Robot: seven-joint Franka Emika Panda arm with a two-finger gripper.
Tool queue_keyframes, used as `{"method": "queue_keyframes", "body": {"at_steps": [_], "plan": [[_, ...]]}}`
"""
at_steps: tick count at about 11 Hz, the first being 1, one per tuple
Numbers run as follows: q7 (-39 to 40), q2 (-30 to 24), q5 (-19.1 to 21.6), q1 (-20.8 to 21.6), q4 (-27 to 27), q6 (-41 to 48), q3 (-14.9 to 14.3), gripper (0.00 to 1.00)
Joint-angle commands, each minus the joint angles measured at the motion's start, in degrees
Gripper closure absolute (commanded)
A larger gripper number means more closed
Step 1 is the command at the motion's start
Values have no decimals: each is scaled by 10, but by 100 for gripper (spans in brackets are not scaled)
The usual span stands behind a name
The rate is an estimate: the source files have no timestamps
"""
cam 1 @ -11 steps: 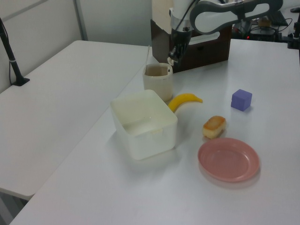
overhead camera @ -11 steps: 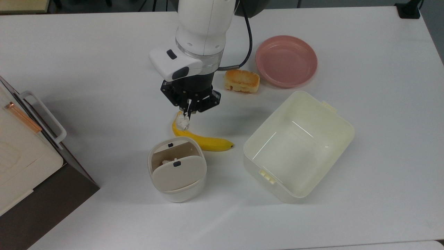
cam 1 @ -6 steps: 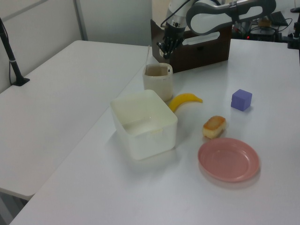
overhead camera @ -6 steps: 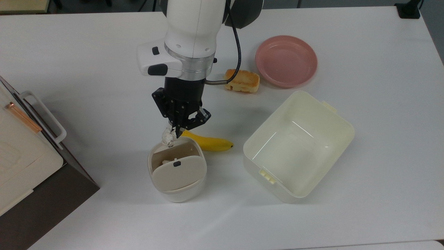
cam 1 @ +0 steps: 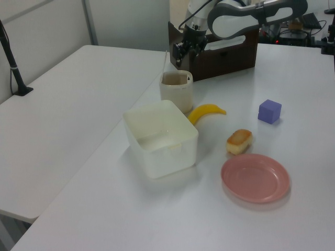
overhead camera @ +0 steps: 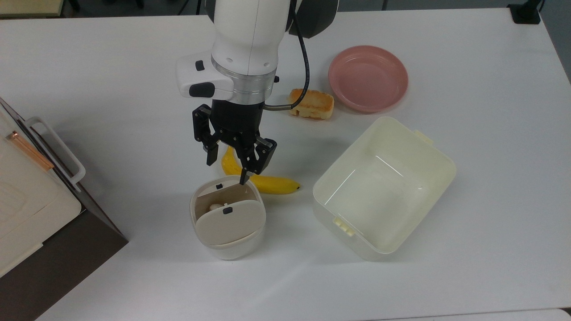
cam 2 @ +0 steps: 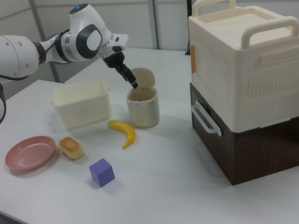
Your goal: Grab it up and put it in the trash
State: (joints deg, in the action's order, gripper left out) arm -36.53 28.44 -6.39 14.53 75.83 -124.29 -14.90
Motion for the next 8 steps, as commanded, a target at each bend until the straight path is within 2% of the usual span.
{"method": "queue_keyframes", "body": {"at_steps": [1, 2, 3, 6, 8], "plan": [[83, -24, 5, 8, 27, 13, 1, 0], [148, -60, 8, 15, 62, 49, 3, 0], [198, -85, 10, 20, 75, 85, 3, 0], [297, -144, 23, 18, 98, 160, 1, 0], [327, -181, 23, 15, 107, 225, -3, 0]]}}
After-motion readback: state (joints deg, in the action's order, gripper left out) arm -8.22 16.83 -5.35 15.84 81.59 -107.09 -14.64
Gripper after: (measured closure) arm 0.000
